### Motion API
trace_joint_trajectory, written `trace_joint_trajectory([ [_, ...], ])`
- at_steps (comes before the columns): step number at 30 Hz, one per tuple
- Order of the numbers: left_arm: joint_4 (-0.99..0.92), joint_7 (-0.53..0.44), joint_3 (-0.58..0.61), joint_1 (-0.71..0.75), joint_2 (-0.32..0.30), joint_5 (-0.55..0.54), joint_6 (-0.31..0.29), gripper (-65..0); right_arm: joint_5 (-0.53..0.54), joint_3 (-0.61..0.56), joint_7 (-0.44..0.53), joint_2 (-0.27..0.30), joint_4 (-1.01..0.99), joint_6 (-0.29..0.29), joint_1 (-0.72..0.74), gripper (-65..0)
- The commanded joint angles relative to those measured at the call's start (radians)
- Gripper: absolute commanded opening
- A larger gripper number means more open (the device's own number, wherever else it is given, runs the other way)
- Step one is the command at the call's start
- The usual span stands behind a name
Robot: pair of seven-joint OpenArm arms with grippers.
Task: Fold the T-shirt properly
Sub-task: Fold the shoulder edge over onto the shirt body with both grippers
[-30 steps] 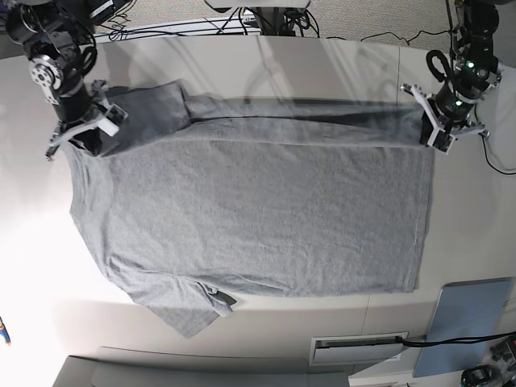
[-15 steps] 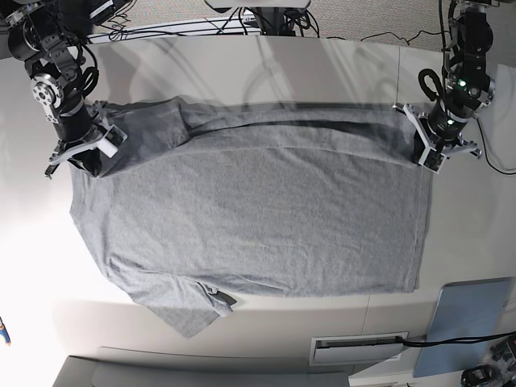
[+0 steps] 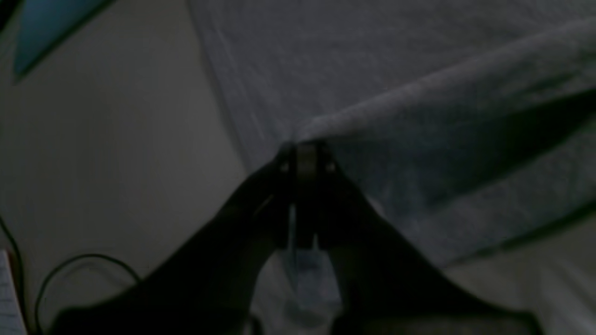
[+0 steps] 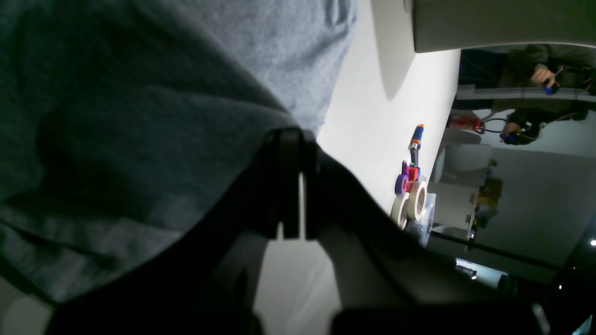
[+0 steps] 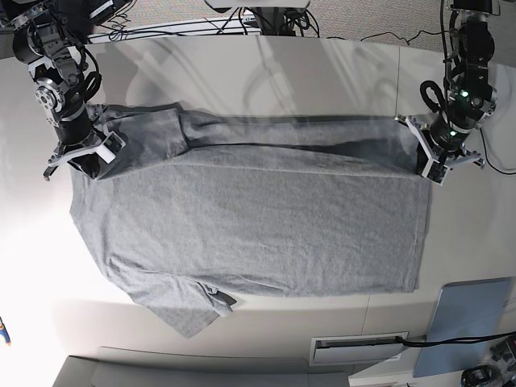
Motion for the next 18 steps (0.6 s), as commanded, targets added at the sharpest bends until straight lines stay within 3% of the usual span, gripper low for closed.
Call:
trace_joint_trajectory([
  [1, 0.015, -0.021, -0.008, -0.009, -0.017, -0.003, 0.008, -65.0, -0.014, 0.011, 0.004, 0.014, 0.012, -0.035, 0.011, -65.0],
  [14, 0.015, -0.020, -0.008, -0.009, -0.017, -0.003, 0.008, -65.0, 0.017, 0.011, -0.016, 0.000, 0.012, -0.042, 0.055, -65.0],
  [16, 0.015, -0.020, -0.008, -0.008, -0.017, -0.003, 0.008, -65.0, 0.024, 0.011, -0.022, 0.000, 0.012, -0.042, 0.059, -54.0],
  [18, 0.015, -0.020, -0.008, -0.009, -0.017, -0.003, 0.008, -50.6, 0.024, 0.011, -0.023, 0.000, 0.012, -0.042, 0.058, -41.8],
])
